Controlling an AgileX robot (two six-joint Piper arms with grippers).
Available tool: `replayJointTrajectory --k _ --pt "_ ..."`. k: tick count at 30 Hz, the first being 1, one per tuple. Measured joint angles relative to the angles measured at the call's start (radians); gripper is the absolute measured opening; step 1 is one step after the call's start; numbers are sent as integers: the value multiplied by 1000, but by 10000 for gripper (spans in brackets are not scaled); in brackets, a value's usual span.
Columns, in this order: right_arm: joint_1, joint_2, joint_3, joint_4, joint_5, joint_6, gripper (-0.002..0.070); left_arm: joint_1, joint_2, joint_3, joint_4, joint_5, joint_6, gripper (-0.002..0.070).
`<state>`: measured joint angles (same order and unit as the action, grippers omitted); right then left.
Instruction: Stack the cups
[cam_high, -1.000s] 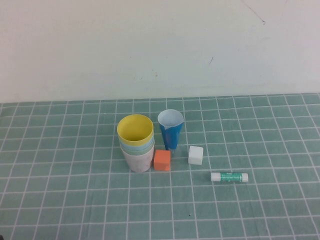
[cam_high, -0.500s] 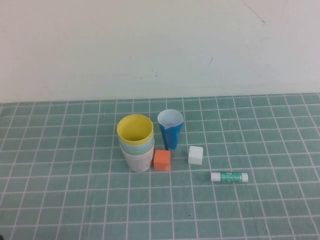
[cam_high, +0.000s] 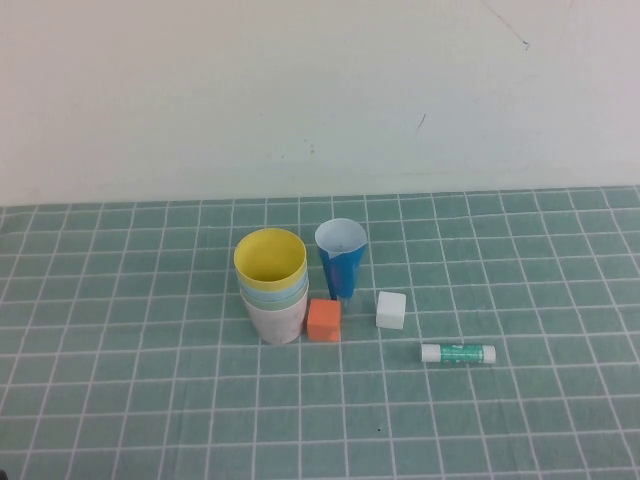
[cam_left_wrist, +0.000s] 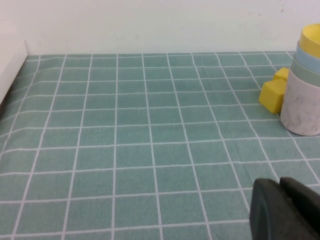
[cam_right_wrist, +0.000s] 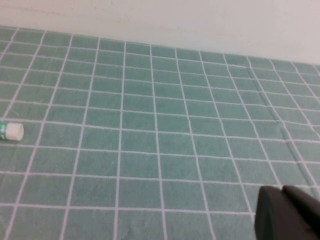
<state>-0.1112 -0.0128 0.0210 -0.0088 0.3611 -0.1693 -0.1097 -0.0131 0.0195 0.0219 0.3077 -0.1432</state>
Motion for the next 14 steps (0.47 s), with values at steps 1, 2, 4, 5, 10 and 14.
replayJointTrajectory --k 1,2,4,5,10,14 --pt "5 0 0 0 1 16 -3 0 0 0 0 0 0 -1" --pt "9 0 0 0 1 35 -3 0 0 0 0 0 0 -2" --pt "23 0 0 0 2 63 -3 0 0 0 0 0 0 -2" --pt "32 0 0 0 2 75 -3 0 0 0 0 0 0 -2" --pt "59 0 0 0 2 84 -3 0 0 0 0 0 0 -2" --pt "63 0 0 0 2 81 -3 0 0 0 0 0 0 -2"
